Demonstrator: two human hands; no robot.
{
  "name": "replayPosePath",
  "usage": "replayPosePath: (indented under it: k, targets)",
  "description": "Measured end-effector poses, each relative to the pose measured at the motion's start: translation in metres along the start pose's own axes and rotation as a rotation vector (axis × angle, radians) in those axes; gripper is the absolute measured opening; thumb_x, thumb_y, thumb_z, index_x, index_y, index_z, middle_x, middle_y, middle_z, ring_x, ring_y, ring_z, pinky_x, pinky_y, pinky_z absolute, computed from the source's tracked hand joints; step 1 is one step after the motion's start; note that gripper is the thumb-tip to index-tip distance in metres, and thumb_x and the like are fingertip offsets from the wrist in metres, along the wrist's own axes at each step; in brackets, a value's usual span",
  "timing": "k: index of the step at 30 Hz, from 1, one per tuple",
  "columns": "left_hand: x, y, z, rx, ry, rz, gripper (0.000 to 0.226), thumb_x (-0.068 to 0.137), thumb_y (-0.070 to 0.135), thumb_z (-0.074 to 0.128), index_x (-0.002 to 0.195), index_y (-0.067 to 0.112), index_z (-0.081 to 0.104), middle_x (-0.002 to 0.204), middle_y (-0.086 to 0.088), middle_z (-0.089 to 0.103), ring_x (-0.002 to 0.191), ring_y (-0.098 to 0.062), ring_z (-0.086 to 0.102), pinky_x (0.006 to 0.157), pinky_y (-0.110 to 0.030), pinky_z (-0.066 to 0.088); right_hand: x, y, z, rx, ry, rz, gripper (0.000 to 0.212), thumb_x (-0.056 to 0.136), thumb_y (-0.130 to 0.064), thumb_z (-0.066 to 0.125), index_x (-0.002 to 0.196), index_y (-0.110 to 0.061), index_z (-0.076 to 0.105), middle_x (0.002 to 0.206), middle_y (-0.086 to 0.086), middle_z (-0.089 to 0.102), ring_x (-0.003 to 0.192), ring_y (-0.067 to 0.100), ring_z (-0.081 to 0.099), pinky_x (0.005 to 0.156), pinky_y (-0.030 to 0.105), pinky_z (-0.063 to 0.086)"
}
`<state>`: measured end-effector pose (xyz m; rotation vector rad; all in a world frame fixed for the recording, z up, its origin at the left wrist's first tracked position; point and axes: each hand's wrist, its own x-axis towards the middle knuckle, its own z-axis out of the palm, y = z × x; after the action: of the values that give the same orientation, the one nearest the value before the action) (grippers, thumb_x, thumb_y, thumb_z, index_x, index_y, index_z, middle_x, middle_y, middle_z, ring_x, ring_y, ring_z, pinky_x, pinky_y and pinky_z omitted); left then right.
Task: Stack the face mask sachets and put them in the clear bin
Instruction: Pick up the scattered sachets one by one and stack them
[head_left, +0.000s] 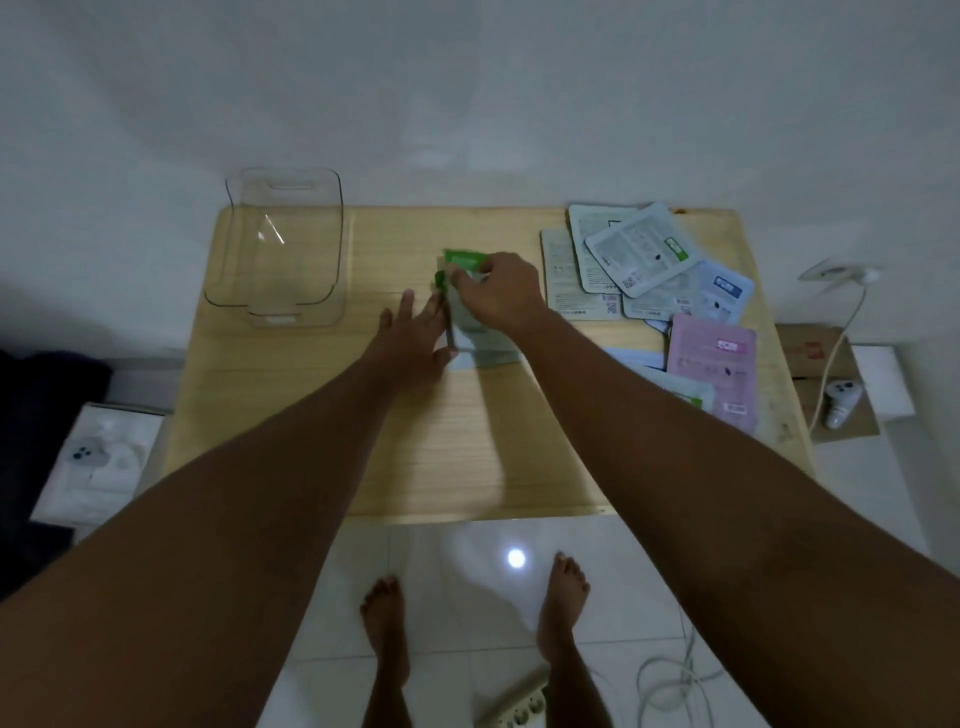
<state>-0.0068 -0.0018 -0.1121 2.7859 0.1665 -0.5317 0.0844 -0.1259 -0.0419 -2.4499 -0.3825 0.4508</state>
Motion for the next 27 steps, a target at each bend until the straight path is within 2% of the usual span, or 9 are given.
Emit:
replayPosePath:
  k: [4,7,10,12,14,16,19,22,27]
  targets:
    - [-0.006,0.004,-0.002,-0.013,0.02,-0.004,0.075,0.097,0.036,0.042,0.154,0.013,0.0,0.164,-0.006,-0.001,0.149,-0.039,-0.006,0.116,-0.06,0.007,-0.009,0.018,0.0,-0.214,-0.056,-0.068,0.036,0.086,-0.03,0.06,0.12,-0.017,0.062,0.126,0.01,0.057,0.118,0.03,0.054,0.096,0.045,0.048]
    - [-0.007,0.008,-0.003,-0.104,0.062,-0.022,0.072,0.098,0.03,0.038,0.154,0.015,-0.005,0.164,-0.005,0.0,0.149,-0.039,-0.005,0.117,-0.06,0.004,-0.017,0.032,0.002,-0.391,-0.208,-0.075,0.05,0.079,-0.026,0.068,0.128,-0.024,0.055,0.134,0.008,0.046,0.128,0.033,0.043,0.101,0.057,0.039]
    - [-0.003,0.008,0.001,-0.063,0.088,-0.015,0.062,0.1,0.035,0.029,0.154,0.027,0.001,0.164,-0.006,0.004,0.148,-0.043,-0.002,0.115,-0.063,0.006,-0.021,0.045,0.009,-0.418,-0.251,-0.111,0.071,0.074,-0.032,0.075,0.139,-0.03,0.047,0.154,0.006,0.029,0.14,0.033,0.029,0.106,0.062,0.035]
    - [0.0,0.008,0.006,0.013,0.086,-0.013,0.059,0.1,0.041,0.027,0.154,0.029,0.008,0.164,-0.009,0.006,0.147,-0.046,-0.001,0.114,-0.064,0.007,-0.02,0.053,0.01,-0.379,-0.214,-0.165,0.058,0.082,-0.033,0.065,0.137,-0.029,0.05,0.154,0.006,0.032,0.139,0.032,0.032,0.104,0.062,0.037]
    - [0.0,0.009,0.01,0.045,0.101,-0.013,0.061,0.098,0.043,0.03,0.154,0.027,0.01,0.163,-0.011,0.007,0.147,-0.046,-0.002,0.114,-0.065,0.007,-0.017,0.059,0.003,-0.273,-0.068,-0.199,0.037,0.091,-0.031,0.052,0.127,-0.025,0.059,0.14,0.007,0.051,0.129,0.03,0.046,0.099,0.058,0.043]
    - [0.001,0.011,0.014,0.077,0.125,-0.015,0.062,0.098,0.043,0.031,0.154,0.025,0.01,0.163,-0.012,0.006,0.147,-0.045,-0.003,0.115,-0.063,0.005,-0.007,0.068,-0.012,-0.205,0.163,-0.091,0.032,0.096,-0.032,0.048,0.122,-0.02,0.06,0.127,0.009,0.059,0.119,0.029,0.054,0.097,0.051,0.046]
    - [0.004,0.012,0.015,0.098,0.137,-0.021,0.063,0.098,0.043,0.03,0.154,0.025,0.009,0.163,-0.012,0.006,0.147,-0.045,-0.004,0.115,-0.063,0.005,0.016,0.091,-0.046,-0.138,0.421,0.306,0.052,0.093,-0.042,0.053,0.135,-0.013,0.045,0.131,0.013,0.051,0.12,0.03,0.049,0.096,0.049,0.043]
    - [0.009,0.011,0.014,0.095,0.132,-0.016,0.063,0.098,0.044,0.03,0.154,0.026,0.008,0.163,-0.012,0.005,0.147,-0.045,-0.004,0.115,-0.063,0.004,0.034,0.112,-0.074,-0.037,0.385,0.631,0.077,0.088,-0.054,0.057,0.142,-0.007,0.03,0.138,0.017,0.042,0.127,0.033,0.042,0.103,0.052,0.038]
    - [0.01,0.009,0.012,0.076,0.126,-0.008,0.063,0.098,0.046,0.029,0.154,0.027,0.008,0.164,-0.01,0.003,0.147,-0.044,-0.005,0.115,-0.062,0.003,0.053,0.126,-0.084,0.027,0.319,0.691,0.089,0.082,-0.048,0.07,0.145,-0.007,0.023,0.139,0.017,0.039,0.128,0.032,0.042,0.105,0.047,0.039]
